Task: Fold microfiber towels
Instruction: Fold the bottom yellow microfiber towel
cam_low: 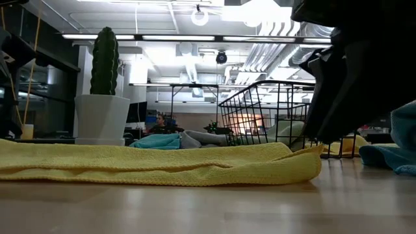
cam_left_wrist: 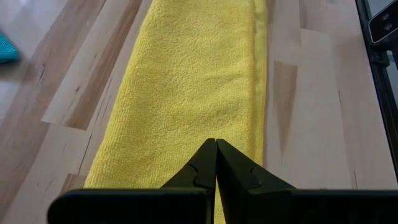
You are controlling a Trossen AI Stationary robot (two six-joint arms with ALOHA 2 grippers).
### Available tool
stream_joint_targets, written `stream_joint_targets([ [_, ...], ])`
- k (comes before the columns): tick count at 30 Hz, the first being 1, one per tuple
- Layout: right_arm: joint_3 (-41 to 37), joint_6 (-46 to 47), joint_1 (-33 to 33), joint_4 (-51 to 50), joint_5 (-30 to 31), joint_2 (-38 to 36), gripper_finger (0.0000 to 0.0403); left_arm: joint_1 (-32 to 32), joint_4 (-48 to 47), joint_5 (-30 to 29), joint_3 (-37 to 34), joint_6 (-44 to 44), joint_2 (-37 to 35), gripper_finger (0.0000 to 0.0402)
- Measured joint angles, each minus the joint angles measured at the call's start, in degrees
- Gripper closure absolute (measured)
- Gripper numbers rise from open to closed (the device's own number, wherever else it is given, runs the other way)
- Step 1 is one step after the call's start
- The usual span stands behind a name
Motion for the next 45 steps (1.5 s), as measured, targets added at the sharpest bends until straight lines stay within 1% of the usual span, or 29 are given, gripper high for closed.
stream_joint_targets([
  [5, 0.6, -0.2, 0.0, -0.1, -2.8, 1.8, 0.0282, 0.0, 0.0, 0.0, 0.0, 0.0, 0.0, 0.0401],
  [10, 0.6, 0.7, 0.0, -0.3, -2.8, 2.0, 0.0282, 0.0, -0.1, 0.0, 0.0, 0.0, 0.0, 0.0401],
  [12, 0.6, 4.9, 0.0, -1.7, -3.6, 2.0, 0.0282, 0.0, -0.1, 0.0, 0.0, 0.3, 0.0, 0.0401],
  [16, 0.6, 15.6, 0.0, -4.2, -9.7, 2.0, 0.0282, 0.0, -0.1, 0.0, 0.0, 0.4, 0.0, 0.0401],
  [20, 0.6, 22.5, 0.1, -2.6, -9.9, 2.0, 0.0282, 0.0, -0.1, 0.0, 0.0, 0.4, 0.0, 0.0401],
  [25, 0.6, 22.3, -0.4, 1.2, -6.4, 2.1, 0.0282, -0.1, -0.1, 0.0, 0.0, 0.4, 0.0, 0.0401],
  [28, 0.6, 22.3, -1.3, 1.5, -6.3, 2.8, 0.0282, -0.1, -0.1, 0.0, 0.0, 0.4, 0.0, 0.0401],
  [34, 0.5, 20.8, -2.7, 4.3, -9.3, 5.1, 0.0282, -0.1, -0.1, 0.0, 0.0, 0.4, 0.0, 0.0401],
  [41, 0.5, 16.3, -2.7, 14.4, -10.9, 4.9, 0.0282, -0.1, -0.1, 0.0, 0.0, 0.5, 0.0, 0.0401],
  [43, 0.5, 14.7, -2.6, 17.5, -11.8, 4.9, 0.0282, -0.1, -0.1, 0.0, 0.0, 0.5, 0.0, 0.0401],
  [45, 0.5, 13.8, -2.7, 19.2, -14.0, 4.9, 0.0282, -0.1, -0.1, 0.0, 0.0, 0.5, 0.0, 0.0401],
])
